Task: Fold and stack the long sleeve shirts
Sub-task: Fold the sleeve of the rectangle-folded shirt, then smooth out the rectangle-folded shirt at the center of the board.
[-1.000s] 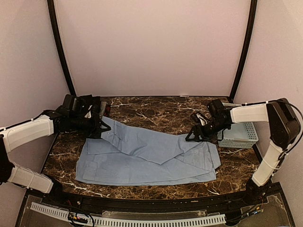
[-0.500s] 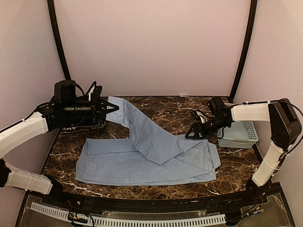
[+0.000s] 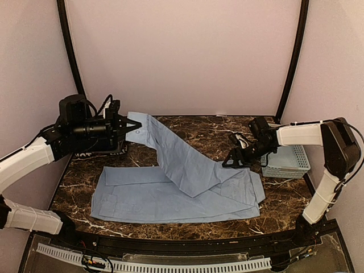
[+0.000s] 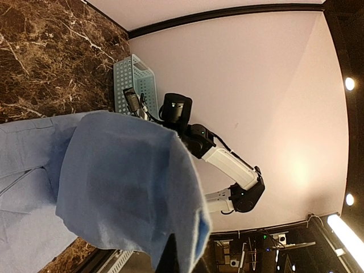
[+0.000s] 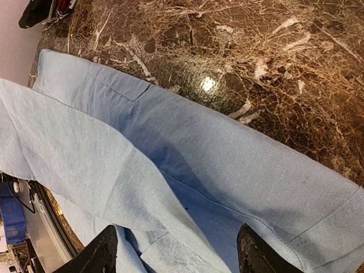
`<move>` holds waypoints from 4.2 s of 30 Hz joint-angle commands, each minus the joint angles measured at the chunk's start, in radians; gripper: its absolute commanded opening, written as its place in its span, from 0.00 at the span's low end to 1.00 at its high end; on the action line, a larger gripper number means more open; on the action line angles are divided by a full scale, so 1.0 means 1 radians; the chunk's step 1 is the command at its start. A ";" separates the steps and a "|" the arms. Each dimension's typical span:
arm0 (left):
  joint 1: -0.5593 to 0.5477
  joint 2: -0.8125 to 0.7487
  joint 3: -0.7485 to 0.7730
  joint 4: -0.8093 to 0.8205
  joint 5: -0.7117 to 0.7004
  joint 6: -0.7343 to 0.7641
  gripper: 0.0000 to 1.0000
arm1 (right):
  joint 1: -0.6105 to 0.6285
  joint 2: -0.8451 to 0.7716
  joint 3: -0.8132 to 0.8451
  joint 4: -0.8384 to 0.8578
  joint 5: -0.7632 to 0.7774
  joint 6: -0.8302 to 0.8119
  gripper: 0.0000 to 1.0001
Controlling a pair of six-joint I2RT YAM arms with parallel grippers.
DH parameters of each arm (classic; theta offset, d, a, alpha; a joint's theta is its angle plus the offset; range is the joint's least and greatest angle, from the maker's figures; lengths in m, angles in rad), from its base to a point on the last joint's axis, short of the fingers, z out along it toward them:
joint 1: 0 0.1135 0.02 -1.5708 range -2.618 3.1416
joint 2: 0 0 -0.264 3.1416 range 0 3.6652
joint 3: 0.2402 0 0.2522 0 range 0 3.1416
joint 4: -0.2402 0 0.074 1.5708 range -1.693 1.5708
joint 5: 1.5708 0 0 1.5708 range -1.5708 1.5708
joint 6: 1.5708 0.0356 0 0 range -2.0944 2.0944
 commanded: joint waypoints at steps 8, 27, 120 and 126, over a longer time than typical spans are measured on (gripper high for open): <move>0.051 0.013 -0.077 -0.236 -0.189 0.222 0.04 | -0.005 0.017 0.017 0.009 0.008 -0.013 0.69; 0.084 0.111 -0.207 -0.388 -0.426 0.488 0.18 | -0.003 0.030 0.008 0.014 0.011 -0.012 0.70; -0.090 -0.059 -0.157 -0.331 -0.497 0.345 0.00 | 0.187 -0.012 0.046 0.072 0.083 0.058 0.73; -0.006 -0.180 -0.180 -0.325 -0.417 0.222 0.00 | 0.188 -0.006 0.058 0.070 0.075 0.051 0.73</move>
